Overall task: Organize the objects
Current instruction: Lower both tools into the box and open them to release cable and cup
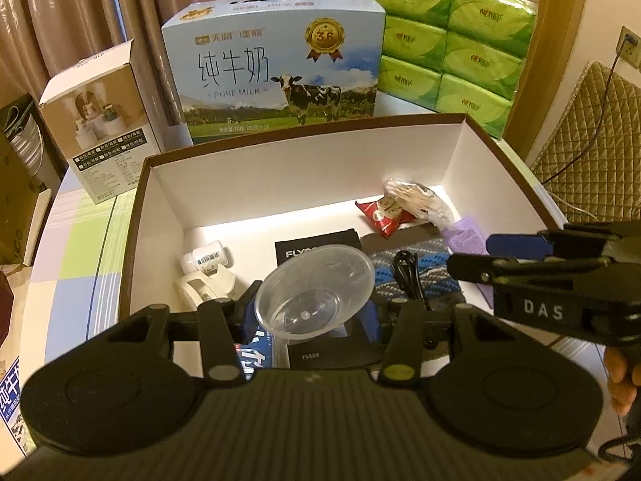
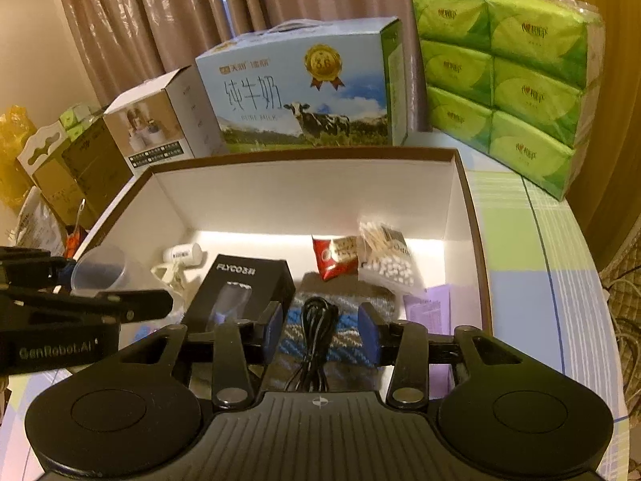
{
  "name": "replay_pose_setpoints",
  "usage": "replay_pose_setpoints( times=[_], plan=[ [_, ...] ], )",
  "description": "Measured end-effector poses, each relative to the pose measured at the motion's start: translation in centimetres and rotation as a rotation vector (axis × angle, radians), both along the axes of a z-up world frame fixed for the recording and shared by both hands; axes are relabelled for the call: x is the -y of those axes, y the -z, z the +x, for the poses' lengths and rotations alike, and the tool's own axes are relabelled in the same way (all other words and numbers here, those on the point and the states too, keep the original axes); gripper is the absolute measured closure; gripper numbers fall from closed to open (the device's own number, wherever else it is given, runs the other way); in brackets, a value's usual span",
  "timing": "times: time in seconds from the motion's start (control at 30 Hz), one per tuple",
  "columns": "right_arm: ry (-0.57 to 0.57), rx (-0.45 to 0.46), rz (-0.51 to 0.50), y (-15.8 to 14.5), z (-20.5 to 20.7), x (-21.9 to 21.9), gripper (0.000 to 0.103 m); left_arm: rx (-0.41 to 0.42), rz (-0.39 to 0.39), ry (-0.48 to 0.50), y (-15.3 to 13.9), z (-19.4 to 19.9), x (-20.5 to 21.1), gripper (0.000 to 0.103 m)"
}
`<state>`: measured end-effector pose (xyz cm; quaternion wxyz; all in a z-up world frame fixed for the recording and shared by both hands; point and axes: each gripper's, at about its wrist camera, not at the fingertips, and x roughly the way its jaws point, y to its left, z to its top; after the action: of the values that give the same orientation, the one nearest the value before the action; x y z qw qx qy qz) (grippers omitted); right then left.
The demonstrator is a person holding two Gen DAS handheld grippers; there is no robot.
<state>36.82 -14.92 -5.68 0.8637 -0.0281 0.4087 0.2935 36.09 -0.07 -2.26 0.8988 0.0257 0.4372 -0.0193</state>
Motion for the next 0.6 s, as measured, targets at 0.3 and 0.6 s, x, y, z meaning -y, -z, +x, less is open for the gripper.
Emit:
replay_pose_setpoints(
  times=[0.3, 0.6],
  plan=[
    [0.006, -0.014, 0.002, 0.3, 0.1, 0.4, 0.060, 0.001, 0.014, -0.019, 0.3, 1.2, -0.2, 0.030],
    [-0.005, -0.013, 0.008, 0.0, -0.5, 0.6, 0.041, -0.028, 0.015, -0.071, 0.3, 0.9, -1.7, 0.021]
  ],
)
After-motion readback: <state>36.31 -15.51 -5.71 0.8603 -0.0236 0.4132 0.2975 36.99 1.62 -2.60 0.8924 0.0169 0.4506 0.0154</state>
